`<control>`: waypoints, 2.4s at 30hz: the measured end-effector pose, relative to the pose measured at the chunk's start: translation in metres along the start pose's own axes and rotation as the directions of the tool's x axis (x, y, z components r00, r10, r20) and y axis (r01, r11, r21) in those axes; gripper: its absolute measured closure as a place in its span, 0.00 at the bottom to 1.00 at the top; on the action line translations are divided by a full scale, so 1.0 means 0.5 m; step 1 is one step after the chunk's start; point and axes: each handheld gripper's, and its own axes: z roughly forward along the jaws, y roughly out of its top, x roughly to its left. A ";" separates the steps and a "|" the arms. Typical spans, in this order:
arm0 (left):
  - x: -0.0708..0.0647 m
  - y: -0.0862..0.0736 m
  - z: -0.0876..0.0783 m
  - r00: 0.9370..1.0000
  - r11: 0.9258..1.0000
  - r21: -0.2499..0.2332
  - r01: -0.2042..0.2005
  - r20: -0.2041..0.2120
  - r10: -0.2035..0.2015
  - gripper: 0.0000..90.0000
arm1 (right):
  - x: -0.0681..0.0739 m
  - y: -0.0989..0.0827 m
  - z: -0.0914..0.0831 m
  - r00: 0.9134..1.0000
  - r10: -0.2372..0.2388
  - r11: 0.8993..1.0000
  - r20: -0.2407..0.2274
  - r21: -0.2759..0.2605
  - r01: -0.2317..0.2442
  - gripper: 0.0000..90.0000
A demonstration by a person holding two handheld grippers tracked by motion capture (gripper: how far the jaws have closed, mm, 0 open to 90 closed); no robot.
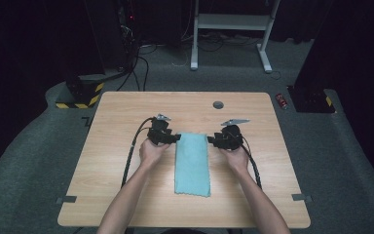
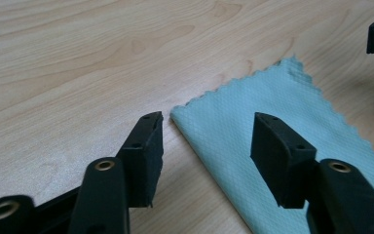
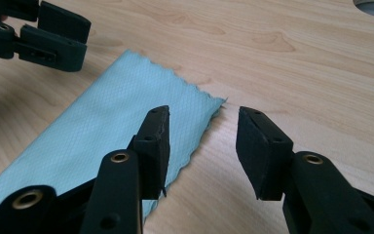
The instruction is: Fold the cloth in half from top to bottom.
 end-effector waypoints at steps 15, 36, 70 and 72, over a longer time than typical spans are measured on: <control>0.010 -0.006 0.038 0.998 0.998 -0.002 0.064 -0.010 -0.064 0.50 | 0.011 0.032 0.084 0.999 0.025 0.998 0.039 0.060 -0.027 0.65; -0.006 -0.003 0.064 0.998 1.000 0.018 0.021 -0.062 -0.020 0.68 | 0.008 0.025 0.115 0.997 0.029 0.996 0.070 0.080 -0.034 0.83; 0.005 0.018 0.017 0.998 0.997 -0.063 0.034 0.057 -0.030 1.00 | 0.023 0.048 0.070 0.997 -0.061 0.998 0.037 0.017 0.061 1.00; 0.008 0.020 0.017 0.997 0.996 -0.071 0.047 0.068 -0.042 1.00 | 0.016 0.048 0.068 0.998 -0.049 0.999 0.042 0.016 0.049 1.00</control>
